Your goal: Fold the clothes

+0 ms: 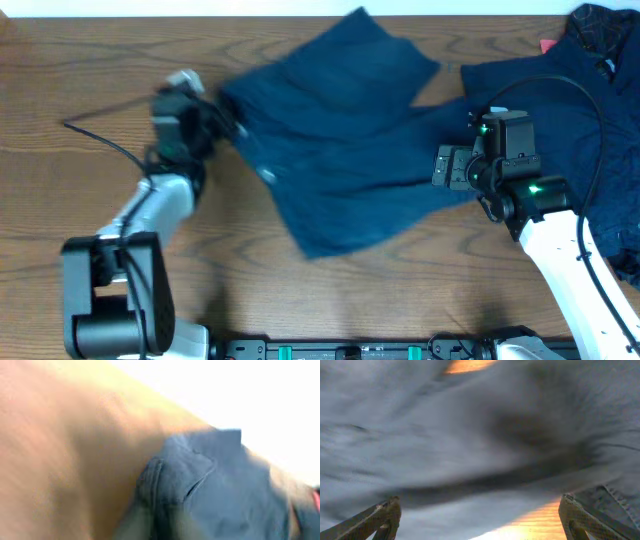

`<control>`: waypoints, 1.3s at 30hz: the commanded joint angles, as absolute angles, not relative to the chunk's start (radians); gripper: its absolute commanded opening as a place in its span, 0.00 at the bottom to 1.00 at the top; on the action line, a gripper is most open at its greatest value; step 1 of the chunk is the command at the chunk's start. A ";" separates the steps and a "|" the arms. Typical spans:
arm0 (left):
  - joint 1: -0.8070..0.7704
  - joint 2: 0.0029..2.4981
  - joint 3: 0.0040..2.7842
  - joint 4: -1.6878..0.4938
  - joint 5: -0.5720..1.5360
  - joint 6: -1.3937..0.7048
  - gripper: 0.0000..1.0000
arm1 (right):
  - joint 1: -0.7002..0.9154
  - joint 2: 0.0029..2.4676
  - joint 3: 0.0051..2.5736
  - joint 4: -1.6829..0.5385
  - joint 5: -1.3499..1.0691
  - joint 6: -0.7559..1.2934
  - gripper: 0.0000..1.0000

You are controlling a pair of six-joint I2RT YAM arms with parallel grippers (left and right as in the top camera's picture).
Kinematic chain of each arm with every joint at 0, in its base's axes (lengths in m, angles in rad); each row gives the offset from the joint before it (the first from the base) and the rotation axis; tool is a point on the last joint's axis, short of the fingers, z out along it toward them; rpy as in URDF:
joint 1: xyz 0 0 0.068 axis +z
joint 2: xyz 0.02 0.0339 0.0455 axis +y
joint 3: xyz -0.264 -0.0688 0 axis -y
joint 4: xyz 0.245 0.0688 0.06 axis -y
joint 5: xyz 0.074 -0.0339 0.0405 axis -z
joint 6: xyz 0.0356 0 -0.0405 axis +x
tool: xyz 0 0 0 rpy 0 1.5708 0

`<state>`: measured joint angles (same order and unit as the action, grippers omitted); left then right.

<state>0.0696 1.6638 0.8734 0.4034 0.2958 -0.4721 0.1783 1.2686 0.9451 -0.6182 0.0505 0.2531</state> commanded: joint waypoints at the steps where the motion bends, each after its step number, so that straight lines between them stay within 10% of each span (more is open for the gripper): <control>1: 0.157 1.629 1.010 0.318 0.252 -0.438 0.98 | 0.174 1.256 0.949 -0.621 0.056 0.257 0.99; 18: 0.157 1.619 1.076 -0.978 0.531 -0.307 0.98 | 0.173 1.257 0.949 -0.659 0.060 0.186 0.99; 23: 0.101 1.619 1.027 -1.031 0.531 -0.359 1.00 | 0.173 1.257 0.949 -0.666 0.052 0.190 0.99; 28: 0.057 1.618 0.937 -0.952 0.498 -0.559 0.71 | 0.173 1.258 0.949 -0.676 0.052 0.190 0.99; 39: 0.052 1.618 0.870 -0.860 0.346 -0.899 0.79 | 0.173 1.279 0.949 -0.692 0.052 0.190 0.99</control>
